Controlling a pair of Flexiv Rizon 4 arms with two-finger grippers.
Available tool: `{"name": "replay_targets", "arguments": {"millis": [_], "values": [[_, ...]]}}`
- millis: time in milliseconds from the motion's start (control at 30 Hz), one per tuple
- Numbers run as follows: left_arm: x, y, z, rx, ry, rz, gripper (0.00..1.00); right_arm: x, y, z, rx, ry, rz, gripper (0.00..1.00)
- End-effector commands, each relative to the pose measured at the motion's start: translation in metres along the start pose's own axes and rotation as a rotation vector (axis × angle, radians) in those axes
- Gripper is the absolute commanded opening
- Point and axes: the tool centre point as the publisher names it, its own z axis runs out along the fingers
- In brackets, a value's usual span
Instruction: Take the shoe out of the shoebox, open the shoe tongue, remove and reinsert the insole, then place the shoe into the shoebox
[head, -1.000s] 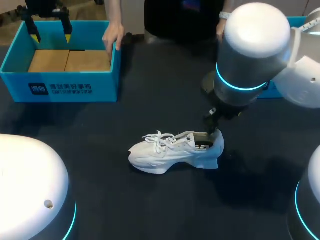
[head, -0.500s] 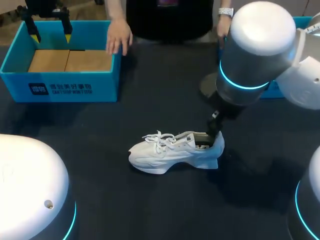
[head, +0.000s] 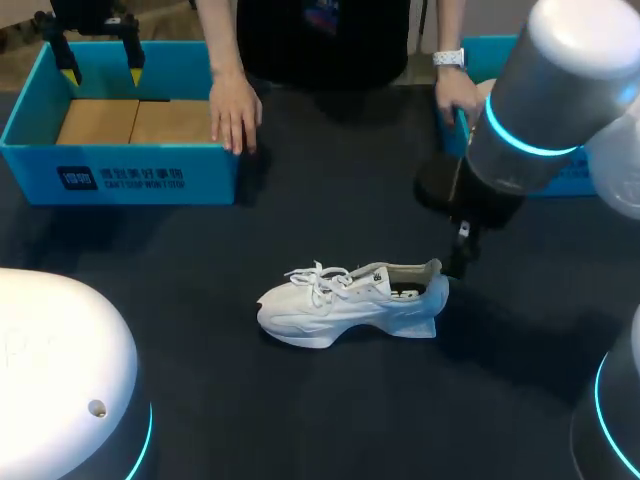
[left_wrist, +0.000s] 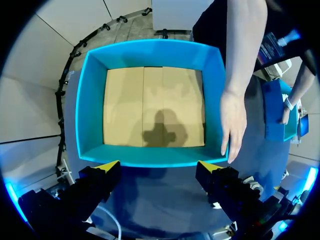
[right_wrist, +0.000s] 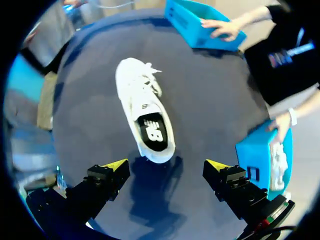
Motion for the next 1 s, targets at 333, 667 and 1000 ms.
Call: {"name": "replay_targets", "arguments": {"millis": [333, 667, 1000], "values": [[0.0, 0.0, 0.0, 0.0, -0.001, 0.0, 1.0, -0.001, -0.017, -0.001, -0.109, 0.065, -0.149, 1.0], [0.0, 0.0, 0.0, 0.0, -0.001, 0.0, 1.0, -0.005, -0.039, 0.021, -0.315, 0.113, -0.158, 1.0], [0.0, 0.0, 0.0, 0.0, -0.001, 0.0, 1.0, -0.008, -0.06, 0.038, -0.554, 0.089, -0.101, 1.0]]}}
